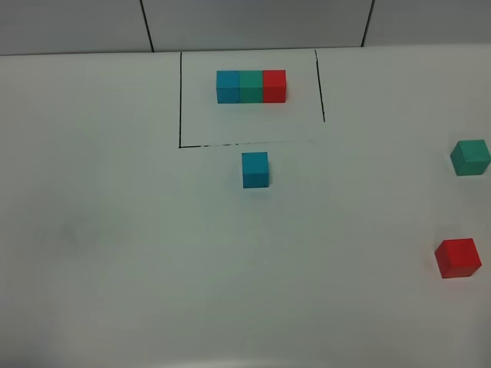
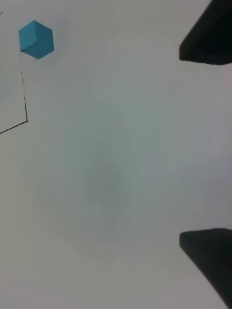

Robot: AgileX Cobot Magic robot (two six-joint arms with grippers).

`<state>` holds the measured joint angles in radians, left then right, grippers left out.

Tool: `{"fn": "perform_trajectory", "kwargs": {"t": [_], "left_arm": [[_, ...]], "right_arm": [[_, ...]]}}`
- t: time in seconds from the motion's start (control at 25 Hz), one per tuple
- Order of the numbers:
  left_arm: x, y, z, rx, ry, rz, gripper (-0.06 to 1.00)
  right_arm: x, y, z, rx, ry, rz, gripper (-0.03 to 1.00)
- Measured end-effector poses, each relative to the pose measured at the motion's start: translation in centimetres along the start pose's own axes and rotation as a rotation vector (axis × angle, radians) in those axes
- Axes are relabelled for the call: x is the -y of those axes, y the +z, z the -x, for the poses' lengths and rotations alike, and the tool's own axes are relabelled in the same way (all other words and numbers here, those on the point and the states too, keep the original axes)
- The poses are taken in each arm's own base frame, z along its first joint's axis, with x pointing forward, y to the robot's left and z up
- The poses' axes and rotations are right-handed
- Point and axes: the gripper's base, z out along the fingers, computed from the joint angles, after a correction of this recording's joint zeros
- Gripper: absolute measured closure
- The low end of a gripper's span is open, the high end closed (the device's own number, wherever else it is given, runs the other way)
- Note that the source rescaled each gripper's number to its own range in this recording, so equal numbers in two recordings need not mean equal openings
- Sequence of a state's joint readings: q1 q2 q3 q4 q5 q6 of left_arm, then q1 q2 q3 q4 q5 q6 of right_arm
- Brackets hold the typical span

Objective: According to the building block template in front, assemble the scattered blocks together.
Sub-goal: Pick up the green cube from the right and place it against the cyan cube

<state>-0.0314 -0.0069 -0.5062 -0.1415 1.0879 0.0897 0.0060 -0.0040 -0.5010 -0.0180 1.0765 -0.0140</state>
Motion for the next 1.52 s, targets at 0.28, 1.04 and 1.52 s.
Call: {"fn": "perform_trajectory", "kwargs": {"t": [0.28,1.04,1.52], "left_arm": [[0.0,0.0,0.0,0.0,0.0,0.0,0.3],[0.0,0.0,0.0,0.0,-0.006,0.0,0.3],[-0.16,0.0,-0.01,-0.001,-0.036,0.017,0.3]], "right_arm": [[0.0,0.0,0.0,0.0,-0.001,0.0,0.13],[0.0,0.0,0.0,0.0,-0.001,0.0,0.13],[0.0,0.0,0.0,0.0,-0.001,0.0,0.13]]}}
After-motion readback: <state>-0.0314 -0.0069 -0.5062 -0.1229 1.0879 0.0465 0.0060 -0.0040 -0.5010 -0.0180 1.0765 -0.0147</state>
